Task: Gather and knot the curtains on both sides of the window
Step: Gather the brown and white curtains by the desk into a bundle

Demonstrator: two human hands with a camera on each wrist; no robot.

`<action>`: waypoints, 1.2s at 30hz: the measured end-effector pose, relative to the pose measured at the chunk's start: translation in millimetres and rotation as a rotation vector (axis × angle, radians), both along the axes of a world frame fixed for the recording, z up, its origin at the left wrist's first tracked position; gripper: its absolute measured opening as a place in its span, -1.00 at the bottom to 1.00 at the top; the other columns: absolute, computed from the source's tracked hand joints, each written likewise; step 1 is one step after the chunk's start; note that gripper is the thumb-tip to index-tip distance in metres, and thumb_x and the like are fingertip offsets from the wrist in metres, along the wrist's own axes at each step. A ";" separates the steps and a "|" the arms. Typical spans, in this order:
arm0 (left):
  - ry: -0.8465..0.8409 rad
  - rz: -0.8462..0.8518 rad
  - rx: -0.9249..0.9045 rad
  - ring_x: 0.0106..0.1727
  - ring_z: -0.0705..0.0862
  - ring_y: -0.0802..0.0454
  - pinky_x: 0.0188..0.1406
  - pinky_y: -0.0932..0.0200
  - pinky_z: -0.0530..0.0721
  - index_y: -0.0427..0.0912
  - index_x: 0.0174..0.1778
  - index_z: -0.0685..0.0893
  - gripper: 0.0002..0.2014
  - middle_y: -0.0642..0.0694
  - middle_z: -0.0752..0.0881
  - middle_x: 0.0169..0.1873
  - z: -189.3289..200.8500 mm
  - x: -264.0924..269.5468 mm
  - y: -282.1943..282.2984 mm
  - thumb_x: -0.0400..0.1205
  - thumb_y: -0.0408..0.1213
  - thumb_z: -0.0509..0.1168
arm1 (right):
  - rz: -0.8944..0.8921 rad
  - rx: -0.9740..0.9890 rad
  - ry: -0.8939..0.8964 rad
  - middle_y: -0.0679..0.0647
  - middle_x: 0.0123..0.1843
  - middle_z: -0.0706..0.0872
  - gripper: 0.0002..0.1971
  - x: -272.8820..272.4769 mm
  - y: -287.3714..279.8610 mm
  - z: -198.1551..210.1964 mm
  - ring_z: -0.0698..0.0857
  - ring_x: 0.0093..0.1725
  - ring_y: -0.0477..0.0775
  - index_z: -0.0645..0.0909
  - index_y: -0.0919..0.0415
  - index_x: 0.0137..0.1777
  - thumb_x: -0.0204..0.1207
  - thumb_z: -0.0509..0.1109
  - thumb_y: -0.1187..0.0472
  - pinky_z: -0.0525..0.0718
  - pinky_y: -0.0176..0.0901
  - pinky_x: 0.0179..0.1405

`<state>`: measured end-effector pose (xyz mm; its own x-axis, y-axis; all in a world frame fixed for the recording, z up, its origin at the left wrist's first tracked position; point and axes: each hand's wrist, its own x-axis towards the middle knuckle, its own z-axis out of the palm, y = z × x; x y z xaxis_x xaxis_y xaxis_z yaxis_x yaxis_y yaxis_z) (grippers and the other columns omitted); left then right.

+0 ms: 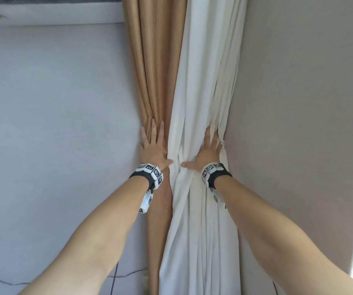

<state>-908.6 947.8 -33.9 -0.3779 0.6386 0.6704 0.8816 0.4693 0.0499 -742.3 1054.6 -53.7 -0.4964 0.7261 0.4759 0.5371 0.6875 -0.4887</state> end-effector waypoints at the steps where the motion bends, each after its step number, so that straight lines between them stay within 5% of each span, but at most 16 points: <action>1: -0.036 -0.032 -0.019 0.81 -0.32 -0.35 0.62 -0.52 0.35 0.15 0.77 -0.48 0.56 0.09 -0.52 0.75 -3.1 3.2 -6.9 0.25 0.17 0.72 | 0.017 -0.056 0.022 -0.18 0.71 -0.61 0.61 9.3 -4.0 0.9 -0.45 0.83 0.18 -0.47 -0.08 0.80 0.15 0.81 -0.28 -0.33 0.47 0.80; 3: -0.077 -0.084 -0.042 0.81 -0.32 -0.35 0.68 -0.53 0.24 0.18 0.77 -0.46 0.57 0.11 -0.54 0.74 -4.7 11.6 -23.1 0.23 0.16 0.73 | 0.021 -0.153 0.046 -0.14 0.84 -0.44 0.68 24.0 -12.4 -0.7 -0.40 0.85 0.06 -0.44 -0.03 0.84 0.06 0.84 -0.30 -0.19 0.49 0.82; 6: -0.101 -0.121 0.021 0.84 -0.26 -0.25 0.76 -0.44 0.02 0.16 0.83 -0.29 0.44 0.06 -0.36 0.81 -7.8 33.1 -52.0 0.28 0.30 0.64 | 0.027 -0.238 0.051 -0.11 0.89 -0.33 0.52 43.9 -51.1 -7.2 -0.30 0.88 0.17 -0.36 0.06 0.87 0.25 0.78 -0.25 0.00 0.57 0.80; 9: -0.296 -0.349 0.284 0.85 -0.05 -0.07 0.82 -0.26 0.08 0.07 0.85 0.03 0.18 -0.01 -0.11 0.85 -24.2 66.5 -87.6 0.43 0.08 0.65 | 0.066 -0.182 0.326 0.06 0.91 -0.17 0.25 69.7 -107.9 -25.2 -0.12 0.88 0.36 -0.13 -0.09 0.84 0.39 0.71 -0.25 0.11 0.54 0.78; 13: -0.481 -0.600 0.614 0.78 0.17 0.21 0.79 0.13 0.19 -0.03 0.79 0.12 0.03 0.04 0.19 0.77 -50.8 120.2 -154.2 0.51 -0.18 0.64 | 0.016 -0.035 0.640 0.13 0.91 -0.25 0.24 117.8 -195.9 -62.8 -0.15 0.89 0.16 -0.18 -0.07 0.87 0.45 0.68 -0.19 0.04 0.18 0.86; 16: -0.439 -0.635 0.649 0.73 0.28 0.24 0.74 0.07 0.25 -0.03 0.76 0.17 -0.06 0.10 0.32 0.71 -66.9 157.3 -205.4 0.56 -0.15 0.61 | -0.038 0.026 0.735 0.11 0.91 -0.26 0.28 153.6 -258.5 -84.2 -0.18 0.89 0.06 -0.24 -0.16 0.86 0.46 0.72 -0.06 -0.08 -0.03 0.81; 19: -0.468 -0.768 0.622 0.76 0.23 0.26 0.77 0.06 0.28 -0.03 0.79 0.07 -0.04 0.13 0.25 0.75 -75.6 192.4 -247.7 0.61 -0.21 0.57 | -0.082 0.059 0.751 0.06 0.90 -0.32 0.26 181.1 -301.7 -99.8 -0.25 0.88 -0.04 -0.28 -0.28 0.84 0.49 0.70 -0.03 -0.09 0.05 0.85; 21: -0.500 -0.811 0.546 0.77 0.06 0.41 0.77 0.27 0.16 -0.06 0.83 -0.11 0.03 0.30 0.05 0.75 -77.3 215.2 -270.4 0.66 -0.18 0.52 | -0.091 0.072 0.746 0.03 0.91 -0.30 0.22 198.7 -321.2 -107.9 -0.28 0.87 -0.16 -0.25 -0.19 0.85 0.53 0.67 -0.02 -0.07 0.01 0.86; 23: -0.515 -0.841 0.420 0.79 0.02 0.34 0.82 0.15 0.11 -0.11 0.84 -0.14 -0.04 0.23 0.02 0.78 -77.3 234.7 -284.5 0.73 -0.04 0.40 | -0.069 0.117 0.626 0.04 0.92 -0.23 0.14 213.6 -336.1 -114.2 -0.26 0.88 -0.10 -0.16 -0.09 0.88 0.55 0.63 -0.06 -0.07 0.01 0.87; 25: -0.506 -0.893 0.317 0.83 -0.04 0.20 0.84 -0.04 0.07 -0.10 0.85 -0.06 -0.08 0.05 -0.04 0.84 -78.3 252.9 -294.4 0.73 0.11 0.33 | 0.045 0.114 0.474 0.06 0.89 0.09 -0.03 223.9 -345.2 -118.9 -0.01 0.89 0.03 0.12 -0.02 0.85 0.57 0.57 -0.15 0.07 0.10 0.88; 26: -0.483 -0.898 0.295 0.84 -0.10 0.16 0.85 -0.06 0.03 -0.09 0.85 -0.02 -0.05 0.03 -0.11 0.85 -79.9 261.0 -297.3 0.69 0.15 0.37 | 0.104 0.103 0.426 0.04 0.76 0.39 -0.24 226.8 -345.0 -123.3 0.26 0.81 0.09 0.37 -0.04 0.71 0.57 0.52 -0.20 0.28 0.22 0.82; 27: -0.455 -0.882 0.289 0.84 -0.12 0.12 0.84 -0.06 0.03 -0.09 0.84 0.05 -0.01 0.01 -0.15 0.85 -80.8 269.0 -300.3 0.63 0.20 0.43 | 0.141 0.093 0.385 -0.02 0.49 0.63 -0.50 228.9 -343.0 -128.2 0.53 0.60 0.14 0.56 -0.08 0.44 0.57 0.48 -0.22 0.51 0.35 0.63; 29: -0.430 -0.828 0.332 0.84 -0.03 -0.02 0.81 -0.14 0.15 -0.13 0.76 0.21 0.04 -0.07 -0.11 0.84 -80.6 282.5 -308.1 0.49 0.28 0.52 | 0.188 0.027 0.347 -0.09 0.09 0.77 -0.75 232.1 -344.5 -132.5 0.74 0.23 0.14 0.61 -0.08 0.08 0.57 0.49 -0.18 0.72 0.39 0.22; 33: -0.419 -0.749 0.373 0.79 0.12 -0.22 0.74 -0.28 0.30 -0.28 0.62 0.24 0.21 -0.20 -0.01 0.79 -73.0 293.5 -323.1 0.27 0.46 0.54 | 0.317 -0.094 0.295 0.10 0.02 0.85 -0.63 228.1 -363.5 -123.6 0.84 0.09 0.10 0.71 0.21 0.20 0.52 0.59 0.00 0.81 0.31 0.03; 36: -0.515 -0.731 0.347 0.80 0.01 -0.02 0.75 0.34 0.01 -0.40 0.71 0.05 0.36 -0.16 -0.17 0.80 -62.7 293.1 -329.8 0.27 0.28 0.68 | 0.425 -0.111 0.252 0.08 0.48 0.69 -0.21 222.1 -380.8 -117.9 0.67 0.50 0.04 0.48 0.09 0.62 0.42 0.70 -0.01 0.69 0.22 0.50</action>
